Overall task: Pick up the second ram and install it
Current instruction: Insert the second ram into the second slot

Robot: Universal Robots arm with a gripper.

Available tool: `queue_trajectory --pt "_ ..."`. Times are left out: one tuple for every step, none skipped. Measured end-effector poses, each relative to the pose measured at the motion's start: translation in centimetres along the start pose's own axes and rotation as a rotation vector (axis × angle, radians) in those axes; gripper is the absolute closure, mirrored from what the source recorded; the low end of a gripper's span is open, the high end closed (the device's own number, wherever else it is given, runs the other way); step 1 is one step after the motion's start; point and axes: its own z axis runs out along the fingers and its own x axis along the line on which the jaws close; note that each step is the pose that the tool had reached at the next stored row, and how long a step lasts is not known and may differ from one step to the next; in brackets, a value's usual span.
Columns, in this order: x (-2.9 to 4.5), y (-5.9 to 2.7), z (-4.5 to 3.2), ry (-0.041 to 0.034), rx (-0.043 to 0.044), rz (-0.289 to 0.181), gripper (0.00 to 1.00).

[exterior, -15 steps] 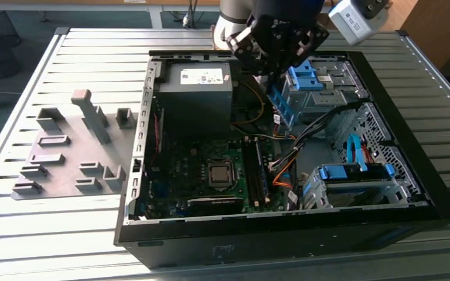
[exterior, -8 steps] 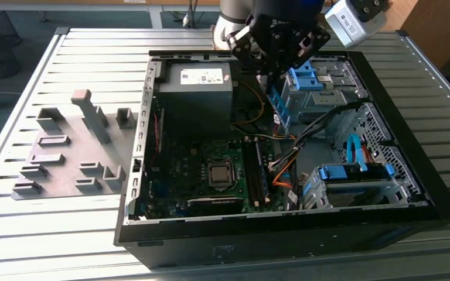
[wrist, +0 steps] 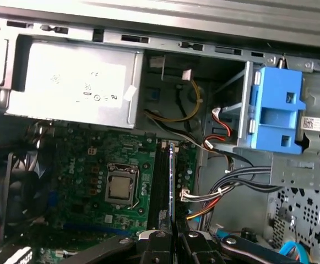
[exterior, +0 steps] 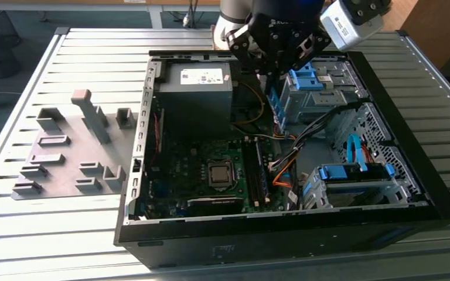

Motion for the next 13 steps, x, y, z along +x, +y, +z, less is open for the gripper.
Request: queue_trajectory --pt "0.0 0.0 0.01 -0.0001 0.0003 0.013 0.86" --pt "0.0 0.0 0.01 -0.0003 0.0006 0.025 0.86" --pt "0.0 0.0 0.02 -0.0004 0.0008 0.037 0.86" --pt "0.0 0.0 0.02 -0.0006 0.0011 0.048 0.86" --pt "0.0 0.0 0.02 -0.0007 0.0013 0.058 0.86" --pt "0.0 0.0 0.02 -0.0008 0.0015 0.068 0.86" --pt "0.0 0.0 0.02 -0.0009 0.0017 0.075 0.86" --pt "0.0 0.0 0.03 -0.0009 0.0018 0.08 0.86" --pt "0.0 0.0 0.03 -0.001 0.0018 0.082 0.86" --pt "0.0 0.0 0.02 -0.001 0.0019 0.082 0.86" --pt "0.0 0.0 0.03 -0.001 0.0018 0.082 0.86" --pt "0.0 0.0 0.02 -0.001 0.0019 0.082 0.86" --pt "0.0 0.0 0.03 -0.001 0.0019 0.082 0.86"
